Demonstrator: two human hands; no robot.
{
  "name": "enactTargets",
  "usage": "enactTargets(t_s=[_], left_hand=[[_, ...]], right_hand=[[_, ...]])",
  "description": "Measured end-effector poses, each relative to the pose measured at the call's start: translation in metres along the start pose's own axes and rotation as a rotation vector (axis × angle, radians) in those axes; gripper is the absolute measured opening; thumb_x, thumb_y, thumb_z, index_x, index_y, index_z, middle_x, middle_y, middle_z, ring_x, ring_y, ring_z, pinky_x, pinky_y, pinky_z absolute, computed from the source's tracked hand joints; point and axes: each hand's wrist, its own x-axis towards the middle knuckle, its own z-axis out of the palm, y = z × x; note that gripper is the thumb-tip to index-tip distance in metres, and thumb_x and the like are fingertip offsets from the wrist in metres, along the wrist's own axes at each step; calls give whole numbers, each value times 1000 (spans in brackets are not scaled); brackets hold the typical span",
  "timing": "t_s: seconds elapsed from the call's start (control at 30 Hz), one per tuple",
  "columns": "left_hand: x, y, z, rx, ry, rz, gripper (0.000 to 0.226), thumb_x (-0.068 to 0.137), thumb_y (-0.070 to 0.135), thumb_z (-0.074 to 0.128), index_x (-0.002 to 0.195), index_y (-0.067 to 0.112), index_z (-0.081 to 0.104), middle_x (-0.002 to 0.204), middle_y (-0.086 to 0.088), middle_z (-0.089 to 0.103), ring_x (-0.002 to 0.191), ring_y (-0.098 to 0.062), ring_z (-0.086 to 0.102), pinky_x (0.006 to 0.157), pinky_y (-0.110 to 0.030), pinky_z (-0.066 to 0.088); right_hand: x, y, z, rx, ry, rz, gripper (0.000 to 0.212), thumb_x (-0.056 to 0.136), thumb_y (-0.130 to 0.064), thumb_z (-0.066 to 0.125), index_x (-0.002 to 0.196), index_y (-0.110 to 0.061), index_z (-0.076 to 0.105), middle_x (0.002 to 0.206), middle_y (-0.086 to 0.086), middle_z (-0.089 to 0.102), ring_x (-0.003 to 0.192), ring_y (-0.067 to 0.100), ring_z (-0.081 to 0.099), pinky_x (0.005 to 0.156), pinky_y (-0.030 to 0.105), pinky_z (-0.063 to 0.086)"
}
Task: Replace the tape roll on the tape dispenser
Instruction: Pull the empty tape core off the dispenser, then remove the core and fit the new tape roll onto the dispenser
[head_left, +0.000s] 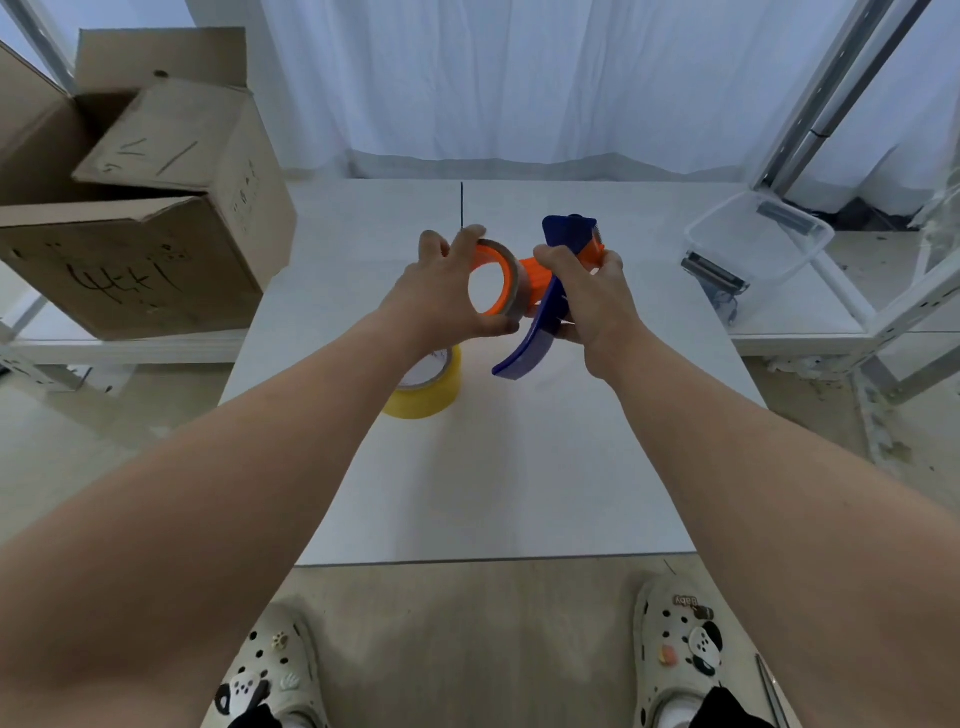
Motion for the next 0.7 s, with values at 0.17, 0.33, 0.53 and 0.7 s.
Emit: enactTargets(t_s=[0.17,0.33,0.53,0.7], left_hand=[[-2,0,-10,-65,-8,22,101,62,55,77,140,17,24,135,-4,31,114,-24,48,85,-30,41],[4,-8,-26,-130,53,51,86,62,56,73,133,27,34,123,2,34,120,-16,30,94,-29,31],[7,-13,-16,-209,186,-97,99,69,46,75,144,18,17,139,-14,29,132,-31,29,104,-41,31],[17,-22,5,-103,115,-125,101,71,49,73,146,12,17,143,-16,33,130,-35,34,104,-44,32]], right_hand=[[4,-4,2,-56,79,-56,54,78,-31,70,120,-23,37,98,-6,56,85,13,59,73,31,55],[9,1,-12,-92,208,-68,60,76,-33,71,123,-21,36,92,-10,54,78,10,57,62,25,47],[8,10,-25,23,218,-4,55,81,-31,67,123,-22,33,91,-9,51,76,10,53,60,25,45],[11,18,-30,56,129,45,50,82,-31,65,123,-31,37,93,-6,53,80,16,54,76,40,54]])
